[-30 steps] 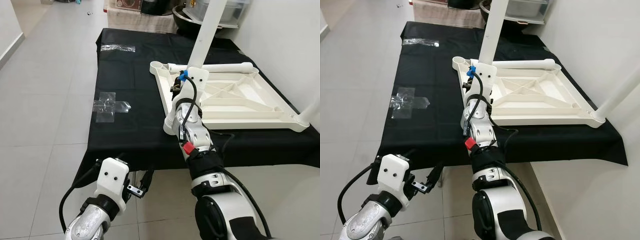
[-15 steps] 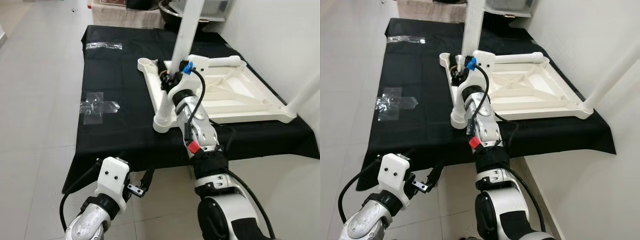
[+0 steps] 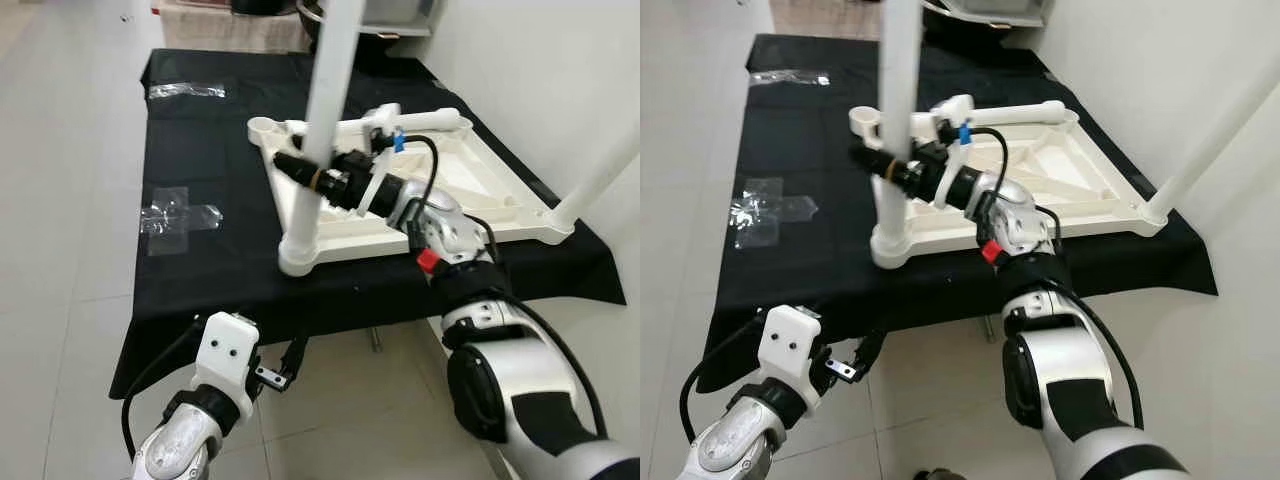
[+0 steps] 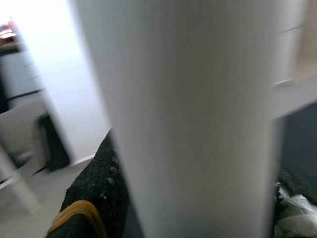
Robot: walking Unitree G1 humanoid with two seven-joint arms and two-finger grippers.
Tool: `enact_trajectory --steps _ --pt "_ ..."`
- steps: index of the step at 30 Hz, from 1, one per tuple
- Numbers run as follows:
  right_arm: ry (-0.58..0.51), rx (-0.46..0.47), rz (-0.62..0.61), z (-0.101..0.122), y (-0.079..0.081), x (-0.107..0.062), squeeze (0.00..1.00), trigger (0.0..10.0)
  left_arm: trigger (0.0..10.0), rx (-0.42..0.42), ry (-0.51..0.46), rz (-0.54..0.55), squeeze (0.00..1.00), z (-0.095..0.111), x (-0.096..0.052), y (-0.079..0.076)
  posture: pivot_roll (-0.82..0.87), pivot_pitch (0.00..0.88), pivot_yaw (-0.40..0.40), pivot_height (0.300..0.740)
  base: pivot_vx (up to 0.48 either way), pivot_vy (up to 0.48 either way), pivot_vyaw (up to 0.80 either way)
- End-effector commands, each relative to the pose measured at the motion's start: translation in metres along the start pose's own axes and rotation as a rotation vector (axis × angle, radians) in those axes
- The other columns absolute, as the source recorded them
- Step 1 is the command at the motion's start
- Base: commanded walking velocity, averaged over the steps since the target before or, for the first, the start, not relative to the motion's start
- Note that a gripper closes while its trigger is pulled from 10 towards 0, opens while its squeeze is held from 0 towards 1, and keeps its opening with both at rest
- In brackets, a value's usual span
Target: Building children table
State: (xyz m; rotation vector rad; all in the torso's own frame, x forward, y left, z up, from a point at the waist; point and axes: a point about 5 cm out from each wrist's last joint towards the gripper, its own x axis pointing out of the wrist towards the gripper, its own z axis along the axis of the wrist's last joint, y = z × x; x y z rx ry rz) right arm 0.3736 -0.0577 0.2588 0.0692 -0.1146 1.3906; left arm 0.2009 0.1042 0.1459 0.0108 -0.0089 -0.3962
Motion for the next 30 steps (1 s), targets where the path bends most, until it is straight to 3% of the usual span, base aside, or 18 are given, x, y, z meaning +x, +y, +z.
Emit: enact_trajectory --steps 1,7,8,11,13,15,18,19,20,22,23,24,26,28,29,30 --pt "0.063 0.012 0.083 -0.009 0.006 0.01 0.0 10.0 10.0 -0.013 0.005 -0.009 0.0 -0.001 -0.002 -0.004 0.12 0.151 -0.173 0.74 0.0 0.0 0.0" --pt "0.108 -0.018 0.055 -0.011 0.005 0.019 0.0 10.0 10.0 -0.017 0.004 -0.012 0.0 -0.001 -0.002 -0.006 0.12 0.156 -0.176 0.74 0.0 0.0 0.0" --pt "0.094 -0.021 -0.005 -0.011 0.002 0.023 0.0 0.0 10.0 -0.018 0.004 -0.012 0.0 -0.001 -0.002 -0.006 0.13 0.158 -0.179 0.74 0.0 0.0 0.0" --pt "0.065 -0.024 -0.074 -0.009 -0.001 0.025 0.0 0.0 10.0 -0.019 0.004 -0.012 0.0 -0.001 -0.002 -0.006 0.13 0.158 -0.179 0.74 0.0 0.0 0.0" --pt "0.015 -0.026 -0.209 -0.006 -0.008 0.025 0.0 0.0 10.0 -0.02 0.003 -0.011 0.0 -0.001 -0.002 -0.006 0.12 0.156 -0.178 0.74 0.0 0.0 0.0" --pt "0.015 -0.026 -0.209 -0.006 -0.008 0.025 0.0 0.0 10.0 -0.02 0.003 -0.011 0.0 -0.001 -0.002 -0.006 0.12 0.156 -0.178 0.74 0.0 0.0 0.0" --pt "-0.036 -0.018 -0.575 -0.007 -0.024 0.012 0.0 0.0 10.0 -0.021 0.004 -0.016 0.0 -0.001 -0.002 -0.006 0.12 0.146 -0.173 0.74 0.0 0.0 0.0" --pt "-0.036 -0.018 -0.575 -0.007 -0.024 0.012 0.0 0.0 10.0 -0.021 0.004 -0.016 0.0 -0.001 -0.002 -0.006 0.12 0.146 -0.173 0.74 0.0 0.0 0.0" --pt "-0.042 0.002 -0.719 -0.01 -0.03 0.006 0.0 0.0 10.0 -0.02 0.005 -0.018 0.0 -0.001 -0.002 -0.006 0.12 0.14 -0.172 0.74 0.0 0.0 0.0" --pt "-0.042 0.002 -0.719 -0.01 -0.03 0.006 0.0 0.0 10.0 -0.02 0.005 -0.018 0.0 -0.001 -0.002 -0.006 0.12 0.14 -0.172 0.74 0.0 0.0 0.0" --pt "-0.034 0.009 -0.897 -0.014 -0.034 0.0 0.0 0.0 10.0 -0.019 0.006 -0.02 0.0 -0.002 -0.002 -0.006 0.12 0.132 -0.168 0.74 0.0 0.0 0.0" --pt "-0.034 0.009 -0.897 -0.014 -0.034 0.0 0.0 0.0 10.0 -0.019 0.006 -0.02 0.0 -0.002 -0.002 -0.006 0.12 0.132 -0.168 0.74 0.0 0.0 0.0" --pt "-0.055 0.035 -1.331 -0.025 -0.032 -0.018 0.0 0.0 10.0 -0.014 0.007 -0.022 0.0 -0.002 -0.003 -0.006 0.13 0.124 -0.163 0.74 0.0 0.0 0.0" --pt "-0.055 0.035 -1.331 -0.025 -0.032 -0.018 0.0 0.0 10.0 -0.014 0.007 -0.022 0.0 -0.002 -0.003 -0.006 0.13 0.124 -0.163 0.74 0.0 0.0 0.0" --pt "-0.071 0.05 -1.455 -0.029 -0.028 -0.023 0.0 0.0 10.0 -0.012 0.007 -0.023 0.0 -0.002 -0.003 -0.006 0.13 0.122 -0.163 0.74 0.0 0.0 0.0" --pt "-0.071 0.05 -1.455 -0.029 -0.028 -0.023 0.0 0.0 10.0 -0.012 0.007 -0.023 0.0 -0.002 -0.003 -0.006 0.13 0.122 -0.163 0.74 0.0 0.0 0.0"
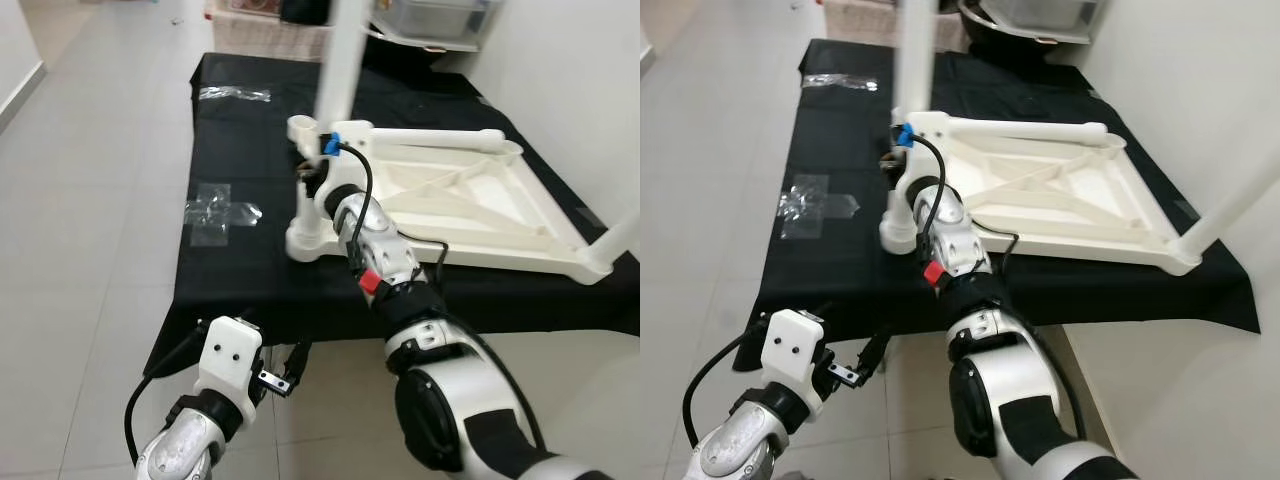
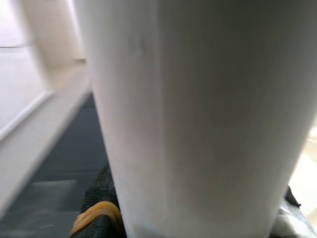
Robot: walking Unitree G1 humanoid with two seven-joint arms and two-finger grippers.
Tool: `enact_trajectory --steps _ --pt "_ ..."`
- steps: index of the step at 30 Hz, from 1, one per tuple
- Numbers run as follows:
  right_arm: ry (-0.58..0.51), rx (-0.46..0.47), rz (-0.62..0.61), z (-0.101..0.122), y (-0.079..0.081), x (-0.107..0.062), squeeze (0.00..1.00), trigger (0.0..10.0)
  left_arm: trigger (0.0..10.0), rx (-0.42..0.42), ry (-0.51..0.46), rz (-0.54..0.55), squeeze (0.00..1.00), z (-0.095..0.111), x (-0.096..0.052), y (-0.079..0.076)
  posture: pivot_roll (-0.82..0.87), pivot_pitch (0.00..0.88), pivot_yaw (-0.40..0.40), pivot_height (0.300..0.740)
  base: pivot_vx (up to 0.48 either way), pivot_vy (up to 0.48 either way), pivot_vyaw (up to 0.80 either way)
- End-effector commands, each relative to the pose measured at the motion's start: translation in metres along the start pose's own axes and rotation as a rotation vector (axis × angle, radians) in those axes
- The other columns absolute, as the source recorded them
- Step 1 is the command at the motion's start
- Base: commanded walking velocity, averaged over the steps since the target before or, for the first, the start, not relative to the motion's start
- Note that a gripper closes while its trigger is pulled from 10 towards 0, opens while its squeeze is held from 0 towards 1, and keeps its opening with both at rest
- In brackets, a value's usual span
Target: Building children table
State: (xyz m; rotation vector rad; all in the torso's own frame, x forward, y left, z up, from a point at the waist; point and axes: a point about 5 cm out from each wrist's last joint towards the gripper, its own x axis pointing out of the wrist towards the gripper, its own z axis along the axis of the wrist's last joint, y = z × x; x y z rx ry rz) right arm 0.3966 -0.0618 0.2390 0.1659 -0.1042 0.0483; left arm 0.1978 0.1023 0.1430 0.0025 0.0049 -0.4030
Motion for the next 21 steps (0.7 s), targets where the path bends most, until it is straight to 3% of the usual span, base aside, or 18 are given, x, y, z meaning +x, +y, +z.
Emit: enact_trajectory --steps 1,2,5,7,8,9,10,13,14,15,21 --pt "0.038 0.049 -0.183 -0.011 -0.018 -0.005 0.0 0.0 10.0 0.001 -0.005 -0.016 0.0 0.001 -0.001 -0.003 0.13 0.118 -0.165 0.74 0.0 0.0 0.0" --pt "0.038 0.049 -0.183 -0.011 -0.018 -0.005 0.0 0.0 10.0 0.001 -0.005 -0.016 0.0 0.001 -0.001 -0.003 0.13 0.118 -0.165 0.74 0.0 0.0 0.0" --pt "0.072 0.141 -0.179 -0.024 0.013 -0.015 0.0 0.0 10.0 0.002 -0.003 -0.016 0.0 0.0 -0.001 -0.004 0.14 0.116 -0.167 0.74 0.0 0.0 0.0" --pt "0.072 0.141 -0.179 -0.024 0.013 -0.015 0.0 0.0 10.0 0.002 -0.003 -0.016 0.0 0.0 -0.001 -0.004 0.14 0.116 -0.167 0.74 0.0 0.0 0.0" --pt "0.069 0.15 -0.177 -0.024 0.018 -0.016 0.0 8.0 10.0 0.002 -0.003 -0.015 0.0 0.0 -0.001 -0.004 0.14 0.115 -0.168 0.74 0.0 0.0 0.0" --pt "0.05 0.185 -0.129 -0.022 0.023 -0.016 0.0 10.0 10.0 0.001 -0.002 -0.015 0.0 0.0 -0.001 -0.004 0.14 0.116 -0.168 0.74 0.0 0.0 0.0" --pt "0.005 0.195 -0.064 -0.015 0.027 -0.016 1.0 10.0 10.0 0.0 -0.002 -0.014 0.0 0.0 -0.001 -0.004 0.13 0.116 -0.169 0.74 0.0 0.0 0.0" --pt "-0.045 0.171 -0.051 -0.008 0.024 -0.017 1.0 10.0 10.0 -0.002 -0.002 -0.014 0.0 0.0 -0.002 -0.004 0.13 0.117 -0.167 0.74 0.0 0.0 0.0" --pt "-0.094 0.128 -0.041 0.0 0.017 -0.017 0.71 10.0 10.0 -0.003 -0.002 -0.015 0.0 0.0 -0.001 -0.004 0.12 0.117 -0.168 0.74 0.0 0.0 0.0" --pt "-0.131 0.097 -0.031 0.006 0.01 -0.017 0.0 10.0 10.0 -0.005 -0.003 -0.015 0.0 0.0 -0.001 -0.004 0.12 0.117 -0.167 0.74 0.0 0.0 0.0" --pt "-0.162 0.086 0.053 0.013 0.003 -0.014 0.0 10.0 10.0 -0.006 -0.003 -0.015 0.0 0.0 -0.001 -0.004 0.13 0.117 -0.167 0.74 0.0 0.0 0.0"
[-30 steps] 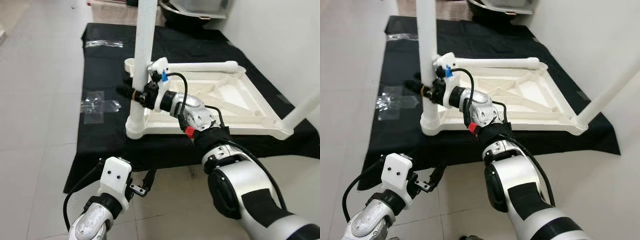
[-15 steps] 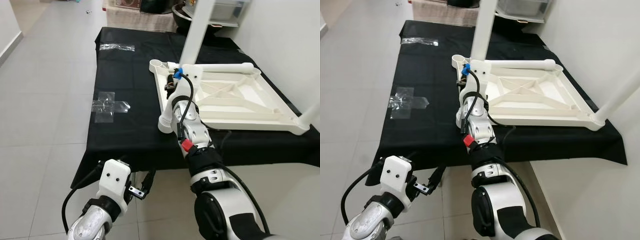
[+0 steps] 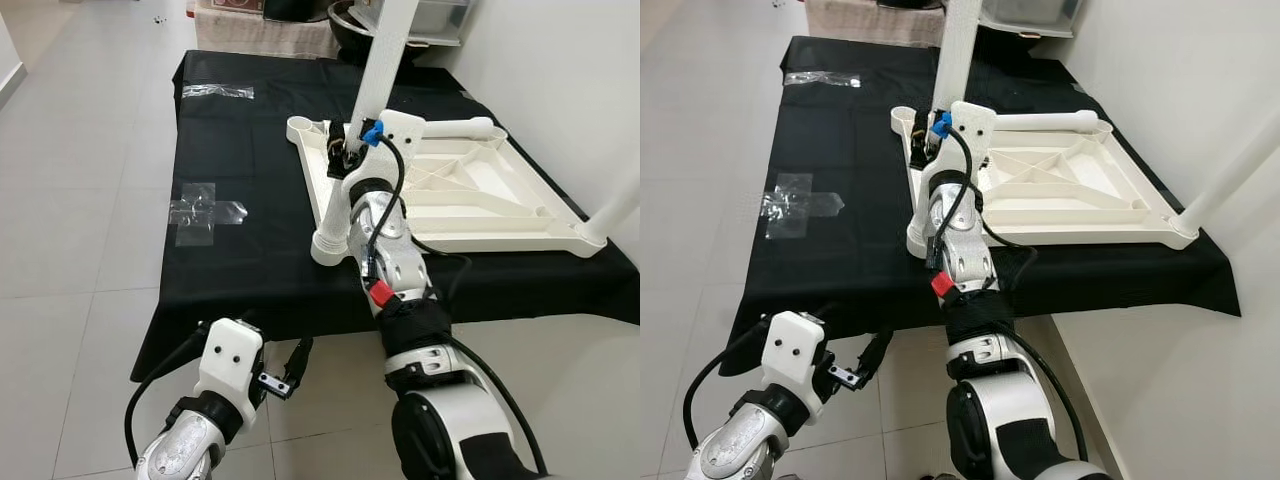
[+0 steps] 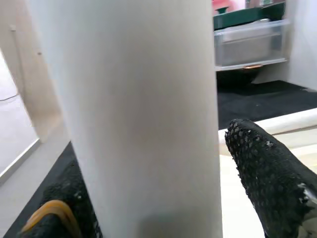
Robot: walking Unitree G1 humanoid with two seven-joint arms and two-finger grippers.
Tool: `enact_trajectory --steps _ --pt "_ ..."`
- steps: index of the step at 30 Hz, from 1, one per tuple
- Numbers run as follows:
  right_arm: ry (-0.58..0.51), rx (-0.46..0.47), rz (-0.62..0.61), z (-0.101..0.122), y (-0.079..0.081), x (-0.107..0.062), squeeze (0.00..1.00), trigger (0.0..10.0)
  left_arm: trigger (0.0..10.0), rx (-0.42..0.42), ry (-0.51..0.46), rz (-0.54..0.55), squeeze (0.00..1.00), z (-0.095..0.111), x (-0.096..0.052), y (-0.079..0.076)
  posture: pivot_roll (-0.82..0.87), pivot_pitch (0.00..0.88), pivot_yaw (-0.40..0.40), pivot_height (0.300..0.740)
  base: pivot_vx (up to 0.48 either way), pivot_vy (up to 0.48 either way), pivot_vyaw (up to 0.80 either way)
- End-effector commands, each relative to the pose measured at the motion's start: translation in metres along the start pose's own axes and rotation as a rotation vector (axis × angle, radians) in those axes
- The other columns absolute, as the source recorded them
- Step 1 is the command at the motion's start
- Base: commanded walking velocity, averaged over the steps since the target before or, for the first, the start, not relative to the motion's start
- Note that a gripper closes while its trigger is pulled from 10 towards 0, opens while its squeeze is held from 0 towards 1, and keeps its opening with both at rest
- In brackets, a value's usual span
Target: Building children table
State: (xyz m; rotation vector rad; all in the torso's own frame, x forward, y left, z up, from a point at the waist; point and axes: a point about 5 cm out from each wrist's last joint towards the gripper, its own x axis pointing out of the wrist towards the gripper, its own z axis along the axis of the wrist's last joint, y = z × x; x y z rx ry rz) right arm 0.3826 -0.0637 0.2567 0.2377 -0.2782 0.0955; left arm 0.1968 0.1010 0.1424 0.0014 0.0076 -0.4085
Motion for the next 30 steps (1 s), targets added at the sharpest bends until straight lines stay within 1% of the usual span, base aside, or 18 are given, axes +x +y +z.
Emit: enact_trajectory --steps 1,2,3,4,5,7,9,10,14,16,20,21,22,24,25,27,28,30 --pt "0.027 0.045 0.155 -0.004 0.002 0.0 0.0 10.0 10.0 -0.005 -0.005 -0.01 0.0 0.0 0.0 -0.003 0.13 0.116 -0.168 0.74 0.0 0.0 0.0" --pt "0.047 0.078 0.332 -0.002 0.002 0.002 0.0 10.0 10.0 -0.005 -0.005 -0.01 0.0 0.0 0.0 -0.003 0.12 0.114 -0.166 0.74 0.0 0.0 0.0" --pt "0.047 0.078 0.332 -0.002 0.002 0.002 0.0 10.0 10.0 -0.005 -0.005 -0.01 0.0 0.0 0.0 -0.003 0.12 0.114 -0.166 0.74 0.0 0.0 0.0" --pt "0.059 0.104 0.451 0.0 0.002 0.002 0.0 10.0 10.0 -0.004 -0.006 -0.01 0.0 0.0 0.0 -0.002 0.12 0.114 -0.166 0.74 0.0 0.0 0.0" --pt "0.059 0.104 0.451 0.0 0.002 0.002 0.0 10.0 10.0 -0.004 -0.006 -0.01 0.0 0.0 0.0 -0.002 0.12 0.114 -0.166 0.74 0.0 0.0 0.0" --pt "0.13 0.092 0.74 0.0 0.001 0.004 0.0 10.0 10.0 -0.003 -0.006 -0.011 0.0 0.0 0.001 -0.002 0.13 0.113 -0.169 0.74 0.0 0.0 0.0" --pt "0.13 0.092 0.74 0.0 0.001 0.004 0.0 10.0 10.0 -0.003 -0.006 -0.011 0.0 0.0 0.001 -0.002 0.13 0.113 -0.169 0.74 0.0 0.0 0.0" --pt "0.207 0.094 0.952 -0.002 0.003 0.002 0.0 10.0 10.0 -0.002 -0.006 -0.011 0.0 0.0 0.001 -0.002 0.14 0.115 -0.174 0.74 0.0 0.0 0.0" --pt "0.256 0.088 1.066 -0.005 0.006 -0.001 0.0 10.0 10.0 -0.001 -0.007 -0.009 0.0 0.0 0.001 -0.003 0.14 0.118 -0.177 0.74 0.0 0.0 0.0" --pt "0.325 0.048 1.268 -0.011 0.014 -0.011 0.0 10.0 10.0 -0.002 -0.008 -0.008 0.0 0.001 0.0 -0.003 0.15 0.121 -0.179 0.74 0.0 0.0 0.0" --pt "0.341 0.082 1.352 -0.01 0.021 -0.013 0.0 10.0 10.0 -0.004 -0.008 -0.008 0.0 0.001 0.0 -0.004 0.15 0.121 -0.182 0.74 0.0 0.0 0.0" --pt "0.349 0.091 1.405 -0.01 0.026 -0.015 0.0 9.2 10.0 -0.006 -0.007 -0.007 0.0 0.001 -0.001 -0.004 0.15 0.123 -0.187 0.74 0.0 0.0 0.0" --pt "0.352 0.094 1.439 -0.01 0.029 -0.016 0.0 6.4 10.0 -0.007 -0.007 -0.006 0.0 0.0 -0.001 -0.005 0.15 0.123 -0.189 0.74 0.0 0.0 0.0" --pt "0.354 0.092 1.458 -0.01 0.031 -0.016 0.0 6.4 10.0 -0.008 -0.007 -0.006 0.0 0.0 -0.001 -0.005 0.15 0.123 -0.189 0.74 0.0 0.0 0.0" --pt "0.35 0.088 1.443 -0.011 0.033 -0.015 0.0 0.0 10.0 -0.009 -0.006 -0.005 0.0 0.0 -0.001 -0.005 0.15 0.12 -0.189 0.74 0.0 0.0 0.0" --pt "0.348 0.089 1.435 -0.011 0.034 -0.014 0.0 0.0 10.0 -0.009 -0.006 -0.004 0.0 0.0 -0.001 -0.005 0.15 0.12 -0.189 0.74 0.0 0.0 0.0" --pt "0.314 0.038 1.296 -0.013 0.033 -0.008 0.0 0.0 10.0 -0.012 -0.006 -0.005 0.0 0.0 -0.001 -0.006 0.15 0.114 -0.188 0.74 0.0 0.0 0.0" --pt "0.292 0.019 1.241 -0.014 0.032 -0.005 0.0 0.0 10.0 -0.012 -0.006 -0.005 0.0 0.0 -0.001 -0.006 0.15 0.114 -0.188 0.74 0.0 0.0 0.0"
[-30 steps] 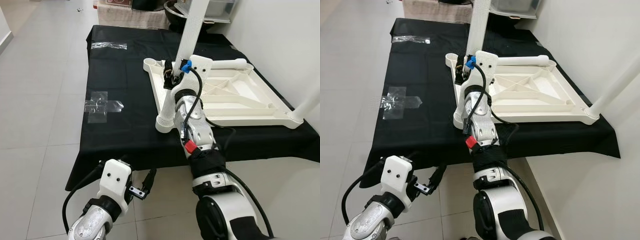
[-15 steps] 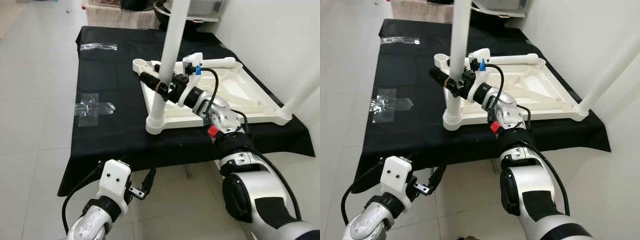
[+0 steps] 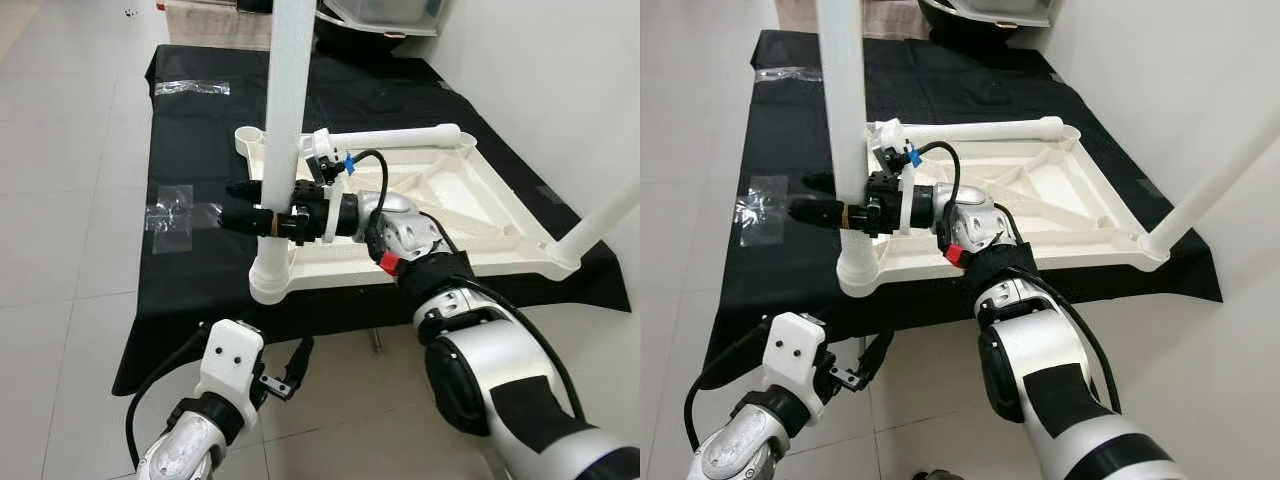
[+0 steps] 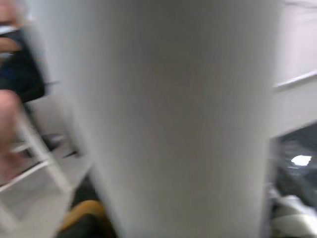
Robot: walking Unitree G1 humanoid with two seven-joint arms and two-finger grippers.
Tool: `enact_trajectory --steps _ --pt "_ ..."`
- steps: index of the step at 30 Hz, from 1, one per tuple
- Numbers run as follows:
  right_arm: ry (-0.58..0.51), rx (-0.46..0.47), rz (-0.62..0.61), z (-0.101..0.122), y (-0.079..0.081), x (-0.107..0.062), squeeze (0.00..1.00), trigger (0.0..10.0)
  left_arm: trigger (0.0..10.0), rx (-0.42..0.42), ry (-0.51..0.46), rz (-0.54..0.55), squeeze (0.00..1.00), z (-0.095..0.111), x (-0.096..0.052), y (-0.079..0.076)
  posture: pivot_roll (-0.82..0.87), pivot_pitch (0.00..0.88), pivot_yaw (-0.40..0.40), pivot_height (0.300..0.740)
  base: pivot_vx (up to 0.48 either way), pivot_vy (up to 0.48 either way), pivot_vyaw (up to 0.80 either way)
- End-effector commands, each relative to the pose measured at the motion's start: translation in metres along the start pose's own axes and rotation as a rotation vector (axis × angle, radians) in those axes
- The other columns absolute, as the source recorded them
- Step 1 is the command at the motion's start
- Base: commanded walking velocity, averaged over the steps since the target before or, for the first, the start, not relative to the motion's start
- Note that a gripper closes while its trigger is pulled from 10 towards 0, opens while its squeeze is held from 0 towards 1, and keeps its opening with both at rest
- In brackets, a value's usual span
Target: Building children table
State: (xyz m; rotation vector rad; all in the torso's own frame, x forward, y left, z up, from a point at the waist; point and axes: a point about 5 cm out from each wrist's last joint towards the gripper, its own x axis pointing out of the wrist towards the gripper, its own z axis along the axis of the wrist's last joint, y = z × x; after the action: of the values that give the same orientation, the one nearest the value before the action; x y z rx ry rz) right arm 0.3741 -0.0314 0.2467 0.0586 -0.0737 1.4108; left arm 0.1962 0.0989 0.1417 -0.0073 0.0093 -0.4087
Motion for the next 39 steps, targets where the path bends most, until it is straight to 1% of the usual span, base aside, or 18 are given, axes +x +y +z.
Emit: enact_trajectory --steps 1,4,8,10,12,13,14,15,17,21,25,26,27,30,31,37,38,39 --pt "-0.035 -0.043 -0.188 0.004 -0.009 0.002 0.0 0.0 10.0 -0.005 -0.006 -0.006 0.0 0.0 -0.001 -0.004 0.14 0.107 -0.189 0.74 0.0 0.0 0.0" --pt "-0.08 -0.045 -0.417 0.004 -0.018 -0.004 0.0 0.0 10.0 -0.006 -0.006 -0.009 0.0 -0.001 -0.001 -0.004 0.14 0.096 -0.181 0.74 0.0 0.0 0.0" --pt "-0.09 -0.032 -0.543 0.003 -0.023 -0.01 0.0 0.0 10.0 -0.005 -0.005 -0.012 0.0 -0.001 -0.001 -0.004 0.14 0.089 -0.183 0.74 0.0 0.0 0.0" --pt "-0.098 -0.014 -0.885 0.0 -0.035 -0.026 0.0 0.0 10.0 -0.004 -0.003 -0.015 0.0 -0.002 -0.002 -0.004 0.14 0.082 -0.178 0.74 0.0 0.0 0.0" --pt "-0.098 -0.014 -0.885 0.0 -0.035 -0.026 0.0 0.0 10.0 -0.004 -0.003 -0.015 0.0 -0.002 -0.002 -0.004 0.14 0.082 -0.178 0.74 0.0 0.0 0.0" --pt "-0.095 0.003 -1.056 -0.004 -0.039 -0.035 0.0 0.0 10.0 -0.004 -0.003 -0.017 0.0 -0.002 -0.002 -0.004 0.13 0.078 -0.177 0.74 0.0 0.0 0.0" --pt "-0.095 0.003 -1.056 -0.004 -0.039 -0.035 0.0 0.0 10.0 -0.004 -0.003 -0.017 0.0 -0.002 -0.002 -0.004 0.13 0.078 -0.177 0.74 0.0 0.0 0.0" --pt "-0.106 0.031 -1.254 -0.009 -0.04 -0.046 0.0 0.0 10.0 -0.002 -0.001 -0.018 0.0 -0.003 -0.002 -0.004 0.13 0.071 -0.175 0.74 0.0 0.0 0.0" --pt "-0.119 0.065 -1.395 -0.015 -0.037 -0.052 0.0 0.0 10.0 -0.001 -0.001 -0.019 0.0 -0.003 -0.002 -0.004 0.14 0.069 -0.176 0.74 0.0 0.0 0.0" --pt "-0.134 0.129 -1.578 -0.028 -0.025 -0.042 0.0 0.0 10.0 0.005 0.001 -0.018 0.0 -0.003 -0.002 -0.004 0.15 0.068 -0.176 0.74 0.0 0.0 0.0" --pt "-0.141 0.155 -1.584 -0.032 -0.02 -0.029 0.0 0.0 10.0 0.005 0.001 -0.015 0.0 -0.003 -0.002 -0.003 0.15 0.075 -0.176 0.74 0.0 0.0 0.0" --pt "-0.158 0.165 -1.573 -0.032 -0.018 -0.025 0.0 2.4 10.0 0.004 0.0 -0.015 0.0 -0.003 -0.002 -0.003 0.15 0.075 -0.176 0.74 0.0 0.0 0.0" --pt "-0.198 0.153 -1.534 -0.027 -0.016 -0.022 0.09 10.0 10.0 0.005 0.0 -0.014 0.0 -0.003 -0.002 -0.003 0.15 0.078 -0.174 0.74 0.0 0.0 0.0" --pt "-0.226 0.142 -1.506 -0.024 -0.015 -0.019 0.09 10.0 10.0 0.005 0.0 -0.013 0.0 -0.003 -0.002 -0.003 0.15 0.078 -0.174 0.74 0.0 0.0 0.0" --pt "-0.249 0.102 -1.484 -0.018 -0.013 -0.019 1.0 10.0 10.0 0.004 0.0 -0.012 0.0 -0.003 -0.002 -0.003 0.14 0.083 -0.172 0.74 0.0 0.0 0.0" --pt "-0.293 -0.025 -1.458 -0.001 -0.013 -0.029 1.0 10.0 10.0 0.002 0.001 -0.011 0.0 -0.003 -0.001 -0.002 0.14 0.083 -0.168 0.74 0.0 0.0 0.0" --pt "-0.318 -0.057 -1.41 0.006 -0.015 -0.032 0.0 10.0 10.0 0.001 0.0 -0.012 0.0 -0.003 -0.001 -0.002 0.14 0.087 -0.166 0.74 0.0 0.0 0.0" --pt "-0.318 -0.057 -1.41 0.006 -0.015 -0.032 0.0 10.0 10.0 0.001 0.0 -0.012 0.0 -0.003 -0.001 -0.002 0.14 0.087 -0.166 0.74 0.0 0.0 0.0"
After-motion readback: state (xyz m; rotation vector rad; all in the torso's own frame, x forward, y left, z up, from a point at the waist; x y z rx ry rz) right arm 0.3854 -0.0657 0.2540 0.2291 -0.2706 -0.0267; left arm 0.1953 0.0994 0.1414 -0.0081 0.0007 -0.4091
